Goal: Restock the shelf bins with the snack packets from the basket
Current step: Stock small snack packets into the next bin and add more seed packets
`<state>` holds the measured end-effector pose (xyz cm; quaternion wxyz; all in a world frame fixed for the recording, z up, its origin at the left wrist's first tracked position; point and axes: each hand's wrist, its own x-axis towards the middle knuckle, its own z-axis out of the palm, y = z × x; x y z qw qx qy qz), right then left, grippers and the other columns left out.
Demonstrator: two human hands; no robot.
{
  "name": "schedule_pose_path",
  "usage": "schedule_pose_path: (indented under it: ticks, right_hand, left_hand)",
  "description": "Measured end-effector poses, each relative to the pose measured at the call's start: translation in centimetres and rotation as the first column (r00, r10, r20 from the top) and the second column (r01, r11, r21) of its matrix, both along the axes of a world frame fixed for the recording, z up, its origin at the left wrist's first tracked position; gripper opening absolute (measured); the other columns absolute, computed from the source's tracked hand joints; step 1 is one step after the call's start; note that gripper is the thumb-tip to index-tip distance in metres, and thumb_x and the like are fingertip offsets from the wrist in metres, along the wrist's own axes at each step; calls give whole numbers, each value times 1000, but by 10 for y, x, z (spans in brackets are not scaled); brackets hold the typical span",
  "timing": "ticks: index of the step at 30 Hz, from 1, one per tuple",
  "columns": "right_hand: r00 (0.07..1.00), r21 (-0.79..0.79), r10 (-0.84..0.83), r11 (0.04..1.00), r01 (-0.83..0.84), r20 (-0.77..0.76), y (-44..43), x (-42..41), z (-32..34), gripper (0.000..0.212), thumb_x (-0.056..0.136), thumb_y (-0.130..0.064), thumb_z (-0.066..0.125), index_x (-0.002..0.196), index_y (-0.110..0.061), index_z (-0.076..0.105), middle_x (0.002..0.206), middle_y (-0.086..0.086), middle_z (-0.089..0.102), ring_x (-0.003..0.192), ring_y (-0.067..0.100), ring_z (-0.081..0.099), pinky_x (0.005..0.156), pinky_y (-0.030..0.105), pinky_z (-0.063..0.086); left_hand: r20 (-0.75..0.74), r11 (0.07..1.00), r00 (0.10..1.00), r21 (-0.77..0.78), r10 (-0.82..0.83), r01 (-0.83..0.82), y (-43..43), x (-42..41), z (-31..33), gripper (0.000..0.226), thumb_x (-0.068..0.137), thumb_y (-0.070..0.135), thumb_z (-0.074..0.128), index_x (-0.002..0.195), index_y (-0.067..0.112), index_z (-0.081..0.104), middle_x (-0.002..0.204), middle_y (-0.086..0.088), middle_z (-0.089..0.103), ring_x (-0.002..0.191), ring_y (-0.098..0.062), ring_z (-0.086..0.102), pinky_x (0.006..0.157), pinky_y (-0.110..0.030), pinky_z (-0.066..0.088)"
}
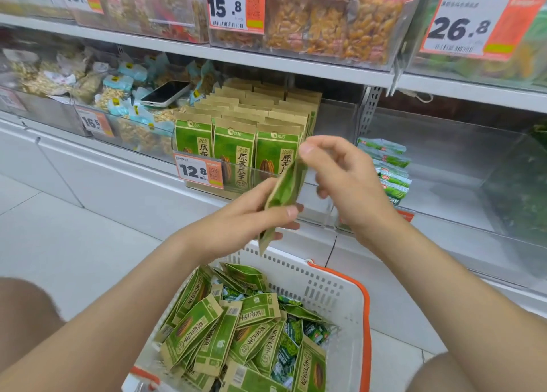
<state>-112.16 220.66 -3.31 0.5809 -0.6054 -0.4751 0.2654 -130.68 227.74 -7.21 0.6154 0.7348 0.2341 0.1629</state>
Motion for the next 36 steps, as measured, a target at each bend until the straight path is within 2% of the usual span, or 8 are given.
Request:
schedule_pose_path:
  ticks: [2, 6, 9, 13, 18, 22, 28, 36]
  right_hand:
    - [968, -4, -100, 995, 104, 231, 4, 3, -7, 52, 79, -76, 70, 106, -31, 71, 108, 3, 69, 88, 14, 65, 81, 38, 57]
    - [954, -5, -95, 995, 100, 284, 8, 1, -11, 39, 84, -66, 73, 99, -30, 67, 107, 2, 68, 96, 12, 68, 88, 42, 58]
    - [991, 20, -61, 998, 59, 120, 9, 1, -8, 19, 92, -33, 79, 95, -18, 68, 86, 6, 77, 81, 23, 76, 77, 54, 61]
    - [952, 81, -133, 990, 114, 275, 14, 2, -8, 22, 87, -36, 79, 82, -21, 64, 76, 3, 75, 74, 25, 75, 65, 52, 60]
    - [974, -17, 53, 998, -58, -219, 6, -7, 7, 21, 97, -20, 73, 94, -1, 66, 75, 19, 74, 59, 22, 72, 45, 26, 51]
    - [950, -96, 55, 991, -89, -308, 8, -16, 7, 36, 98, -35, 71, 102, 1, 74, 85, 19, 78, 68, 24, 74, 55, 30, 57]
    - [989, -171, 147, 974, -148, -19, 9, -22, 8, 37, 99, -45, 66, 96, -10, 77, 81, 6, 79, 69, 22, 75, 53, 27, 56]
    - [892, 411, -268, 905, 105, 364, 27, 3, 16, 13, 93, -45, 76, 93, -32, 77, 72, -24, 69, 64, -1, 59, 63, 23, 46]
  left_hand:
    - [70, 982, 997, -186, 34, -20, 0, 1, 3, 52, 102, 37, 62, 150, 25, 49, 141, -3, 66, 124, -27, 68, 111, -52, 51]
    - [116, 949, 992, -316, 42, -4, -1, 0, 7, 46, 107, 39, 52, 140, 7, 58, 132, -18, 70, 117, -41, 70, 103, -55, 55]
    - [135, 980, 982, -165, 134, -111, -3, 5, 6, 45, 108, 39, 46, 128, 4, 66, 117, -19, 76, 108, -37, 74, 92, -50, 61]
    - [163, 959, 949, 53, 268, -280, -7, 13, 2, 43, 111, 43, 45, 113, 7, 68, 97, -17, 77, 86, -31, 76, 79, -49, 63]
    - [285, 786, 868, 374, 407, -492, -9, 14, -2, 68, 107, 62, 34, 84, 6, 64, 70, -17, 64, 61, -36, 57, 51, -51, 45]
    - [351, 708, 814, 406, 463, -578, -9, 12, 0, 66, 110, 53, 35, 71, 7, 62, 58, -9, 60, 52, -27, 55, 46, -42, 39]
    - [349, 532, 733, 517, 584, -670, 1, 14, 7, 52, 113, 48, 31, 69, 23, 46, 61, 13, 53, 56, -9, 47, 54, -29, 31]
    - [377, 397, 629, 533, 679, -747, 31, 4, -2, 13, 108, 20, 49, 105, 20, 61, 95, 7, 63, 83, -8, 59, 73, -28, 48]
